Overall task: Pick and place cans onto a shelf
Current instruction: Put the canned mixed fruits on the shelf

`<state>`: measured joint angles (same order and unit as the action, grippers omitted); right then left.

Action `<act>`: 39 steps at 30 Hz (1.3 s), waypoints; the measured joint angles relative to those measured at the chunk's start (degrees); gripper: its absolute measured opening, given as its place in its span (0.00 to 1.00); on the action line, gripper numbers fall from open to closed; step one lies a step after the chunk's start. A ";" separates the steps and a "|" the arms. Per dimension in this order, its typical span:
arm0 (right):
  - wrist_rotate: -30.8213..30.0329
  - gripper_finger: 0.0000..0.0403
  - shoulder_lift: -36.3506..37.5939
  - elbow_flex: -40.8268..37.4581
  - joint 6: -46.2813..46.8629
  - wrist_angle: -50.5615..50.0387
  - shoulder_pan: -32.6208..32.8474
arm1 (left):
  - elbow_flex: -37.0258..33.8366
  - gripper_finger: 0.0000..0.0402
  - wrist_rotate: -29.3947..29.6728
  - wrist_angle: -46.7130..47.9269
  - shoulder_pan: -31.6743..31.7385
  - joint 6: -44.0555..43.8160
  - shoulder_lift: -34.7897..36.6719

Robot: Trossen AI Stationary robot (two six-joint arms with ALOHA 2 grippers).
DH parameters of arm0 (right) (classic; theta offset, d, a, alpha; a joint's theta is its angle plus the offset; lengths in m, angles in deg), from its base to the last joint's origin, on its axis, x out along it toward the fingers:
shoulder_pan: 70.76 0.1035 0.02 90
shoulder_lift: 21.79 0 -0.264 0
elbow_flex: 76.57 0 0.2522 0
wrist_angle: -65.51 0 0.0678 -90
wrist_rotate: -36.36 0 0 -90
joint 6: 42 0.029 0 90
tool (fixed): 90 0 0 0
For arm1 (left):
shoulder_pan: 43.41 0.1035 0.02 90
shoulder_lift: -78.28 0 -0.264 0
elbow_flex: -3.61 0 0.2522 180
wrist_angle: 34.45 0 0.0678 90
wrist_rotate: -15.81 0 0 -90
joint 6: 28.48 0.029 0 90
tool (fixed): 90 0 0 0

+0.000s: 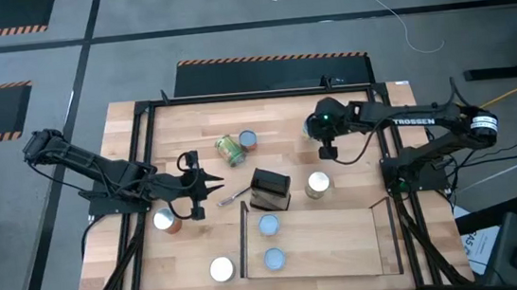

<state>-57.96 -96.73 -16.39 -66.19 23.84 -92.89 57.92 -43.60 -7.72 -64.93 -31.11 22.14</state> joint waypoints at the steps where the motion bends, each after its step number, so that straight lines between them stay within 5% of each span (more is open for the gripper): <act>1: 0.00 0.03 -0.01 1.65 0.90 -2.55 0.52 | 0.00 0.17 0.00 0.00 0.01 0.00 0.00; 10: -0.14 0.02 0.03 20.97 13.76 -21.81 6.80 | 0.00 0.17 0.00 -0.02 0.00 0.04 0.00; 16: -0.10 0.02 0.11 28.48 22.70 -23.68 14.29 | 0.00 0.17 0.00 -0.03 0.00 0.04 0.00; 27: -3.31 0.03 -2.28 27.40 39.16 -18.99 31.31 | 0.00 0.17 0.00 -0.07 0.00 0.06 0.00; 39: -6.59 0.03 -13.95 27.36 51.41 -15.96 44.88 | 0.00 0.17 0.00 -0.09 0.01 -0.11 0.00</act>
<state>-64.55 -110.68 10.97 -14.77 7.88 -48.01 57.92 -43.60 -7.81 -64.91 -31.22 22.14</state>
